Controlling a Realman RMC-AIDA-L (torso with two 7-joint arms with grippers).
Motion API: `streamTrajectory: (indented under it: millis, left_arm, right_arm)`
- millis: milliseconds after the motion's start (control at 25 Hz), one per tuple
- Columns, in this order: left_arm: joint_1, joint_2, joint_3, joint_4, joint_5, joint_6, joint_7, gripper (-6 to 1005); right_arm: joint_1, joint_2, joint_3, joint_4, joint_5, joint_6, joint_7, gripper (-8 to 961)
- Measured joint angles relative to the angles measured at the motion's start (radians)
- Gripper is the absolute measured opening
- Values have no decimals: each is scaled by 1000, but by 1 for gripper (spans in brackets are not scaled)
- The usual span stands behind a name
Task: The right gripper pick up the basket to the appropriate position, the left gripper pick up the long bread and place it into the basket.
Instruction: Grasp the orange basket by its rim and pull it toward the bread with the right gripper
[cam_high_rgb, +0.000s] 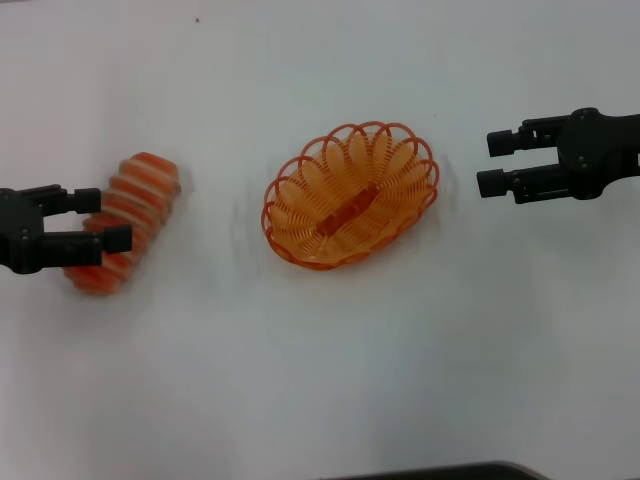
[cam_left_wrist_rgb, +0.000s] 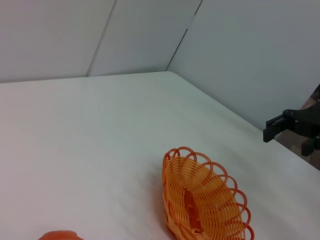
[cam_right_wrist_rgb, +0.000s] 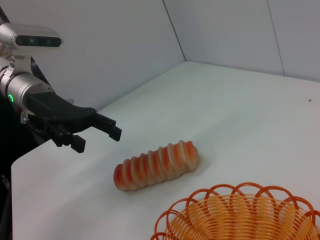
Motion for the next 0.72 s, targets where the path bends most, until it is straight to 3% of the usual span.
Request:
streamTrajectory:
  millis: [520,720]
  left_arm:
    - [0,0,0,-1,0,0,0,900]
    - [0,0,0,0,0,3,0,900]
  right_arm:
    - [2,0,0,3,0,-8,5,758]
    - [50,-11,0,-61,4,-46,144,758]
